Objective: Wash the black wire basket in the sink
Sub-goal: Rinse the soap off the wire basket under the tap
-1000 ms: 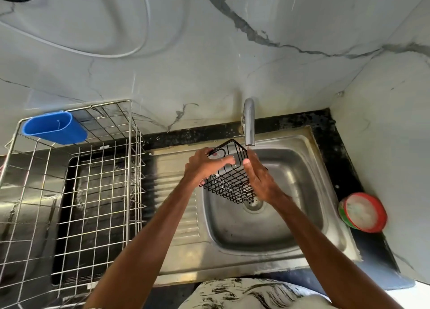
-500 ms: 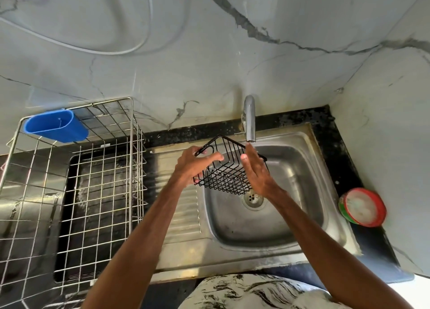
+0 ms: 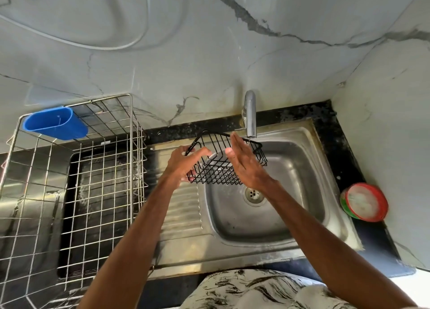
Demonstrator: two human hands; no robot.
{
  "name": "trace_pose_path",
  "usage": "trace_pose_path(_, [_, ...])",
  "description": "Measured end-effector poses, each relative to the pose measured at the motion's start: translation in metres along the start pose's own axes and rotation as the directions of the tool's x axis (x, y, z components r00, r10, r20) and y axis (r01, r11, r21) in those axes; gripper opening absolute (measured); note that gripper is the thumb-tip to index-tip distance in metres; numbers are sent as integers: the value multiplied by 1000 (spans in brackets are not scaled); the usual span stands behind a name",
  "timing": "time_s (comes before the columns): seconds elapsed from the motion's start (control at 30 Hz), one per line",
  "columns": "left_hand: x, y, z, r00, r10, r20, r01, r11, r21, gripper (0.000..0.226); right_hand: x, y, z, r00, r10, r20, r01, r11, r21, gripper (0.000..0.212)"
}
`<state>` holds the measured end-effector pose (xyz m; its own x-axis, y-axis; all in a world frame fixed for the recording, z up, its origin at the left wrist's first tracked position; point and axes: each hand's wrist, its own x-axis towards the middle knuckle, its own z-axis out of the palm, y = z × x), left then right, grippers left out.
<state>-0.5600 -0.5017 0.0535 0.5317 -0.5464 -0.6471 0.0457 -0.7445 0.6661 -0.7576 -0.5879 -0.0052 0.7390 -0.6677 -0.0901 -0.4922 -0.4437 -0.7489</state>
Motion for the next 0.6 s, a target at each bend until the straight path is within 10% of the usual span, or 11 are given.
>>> trace_pose_path(0.37, [7, -2, 3, 999, 20, -25, -20, 1000, 15, 72, -2, 52, -20, 892, 442, 100, -449, 890, 76, 92])
trace_pose_path(0.6, [5, 7, 26, 998, 56, -5, -55, 994, 98, 77, -6, -19, -12, 977, 205, 61, -209, 976, 58, 78])
